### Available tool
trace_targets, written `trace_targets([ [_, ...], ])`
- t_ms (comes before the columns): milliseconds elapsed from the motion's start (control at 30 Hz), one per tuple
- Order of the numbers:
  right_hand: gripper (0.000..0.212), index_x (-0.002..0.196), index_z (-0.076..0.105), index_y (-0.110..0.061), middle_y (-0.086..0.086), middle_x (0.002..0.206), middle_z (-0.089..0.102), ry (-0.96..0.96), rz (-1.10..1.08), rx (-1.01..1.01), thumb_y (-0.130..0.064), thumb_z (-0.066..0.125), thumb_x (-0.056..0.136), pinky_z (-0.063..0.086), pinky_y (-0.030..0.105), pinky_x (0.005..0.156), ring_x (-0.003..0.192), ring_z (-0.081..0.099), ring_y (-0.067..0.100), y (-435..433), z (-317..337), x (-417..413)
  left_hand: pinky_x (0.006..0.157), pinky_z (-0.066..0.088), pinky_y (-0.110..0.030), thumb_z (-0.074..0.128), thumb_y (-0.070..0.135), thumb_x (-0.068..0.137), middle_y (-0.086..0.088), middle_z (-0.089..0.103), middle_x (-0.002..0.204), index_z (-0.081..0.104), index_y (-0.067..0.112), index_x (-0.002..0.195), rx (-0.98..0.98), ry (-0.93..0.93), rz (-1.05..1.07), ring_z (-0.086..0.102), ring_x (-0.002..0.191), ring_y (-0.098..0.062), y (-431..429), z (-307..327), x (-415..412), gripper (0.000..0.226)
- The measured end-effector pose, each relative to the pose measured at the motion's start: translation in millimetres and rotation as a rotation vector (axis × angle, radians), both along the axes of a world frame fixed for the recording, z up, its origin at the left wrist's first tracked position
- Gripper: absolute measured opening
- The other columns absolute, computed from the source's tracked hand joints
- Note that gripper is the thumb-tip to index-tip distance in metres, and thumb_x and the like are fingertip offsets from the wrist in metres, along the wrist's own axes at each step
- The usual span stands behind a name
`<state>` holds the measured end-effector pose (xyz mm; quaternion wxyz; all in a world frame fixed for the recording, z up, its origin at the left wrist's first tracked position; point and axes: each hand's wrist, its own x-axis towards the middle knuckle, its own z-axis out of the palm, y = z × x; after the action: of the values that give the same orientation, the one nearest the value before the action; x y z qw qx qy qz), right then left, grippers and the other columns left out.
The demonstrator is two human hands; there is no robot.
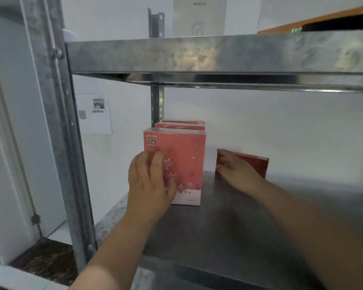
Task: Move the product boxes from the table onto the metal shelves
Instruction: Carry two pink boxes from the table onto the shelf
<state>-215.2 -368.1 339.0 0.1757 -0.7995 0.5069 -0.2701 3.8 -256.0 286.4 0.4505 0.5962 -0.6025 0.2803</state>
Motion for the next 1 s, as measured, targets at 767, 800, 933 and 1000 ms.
trace_targets([
  [767, 0.058, 0.152, 0.041, -0.028, 0.001, 0.162, 0.035, 0.467, -0.298, -0.166, -0.046, 0.033, 0.098, 0.025, 0.047, 0.121, 0.151, 0.029, 0.024, 265, -120, -183, 0.124, 0.003, -0.045, 0.008, 0.052, 0.098, -0.002, 0.0, 0.168, 0.001, 0.026, 0.16, 0.891, -0.56, -0.477, 0.0, 0.153, -0.026, 104, -47, -169, 0.067],
  [800, 0.056, 0.151, 0.043, -0.027, 0.003, 0.162, 0.036, 0.472, -0.324, -0.153, -0.043, 0.041, 0.098, 0.029, 0.049, 0.119, 0.151, 0.028, 0.026, 283, -130, -192, 0.124, 0.0, -0.045, 0.014, 0.051, 0.1, -0.003, -0.002, 0.168, 0.001, 0.026, 0.16, 0.872, -0.583, -0.515, -0.003, 0.154, -0.026, 116, -52, -183, 0.065],
  [933, 0.049, 0.139, 0.057, -0.02, 0.008, 0.137, 0.06, 0.409, -0.396, -0.064, -0.037, 0.056, 0.093, 0.052, 0.045, 0.1, 0.128, 0.056, 0.029, 361, -173, -238, 0.119, 0.026, -0.049, 0.031, 0.05, 0.094, -0.012, 0.043, 0.154, 0.044, 0.023, 0.15, 0.714, -0.635, -0.757, 0.034, 0.145, -0.032, 174, -89, -245, 0.064],
  [1000, 0.044, 0.134, 0.062, -0.021, 0.002, 0.123, 0.067, 0.361, -0.478, 0.005, -0.032, 0.059, 0.092, 0.054, 0.037, 0.088, 0.112, 0.064, 0.025, 409, -193, -264, 0.108, 0.041, -0.046, 0.041, 0.046, 0.091, -0.007, 0.06, 0.138, 0.058, 0.019, 0.137, 0.727, -0.659, -0.877, 0.054, 0.128, -0.029, 204, -116, -282, 0.057],
])
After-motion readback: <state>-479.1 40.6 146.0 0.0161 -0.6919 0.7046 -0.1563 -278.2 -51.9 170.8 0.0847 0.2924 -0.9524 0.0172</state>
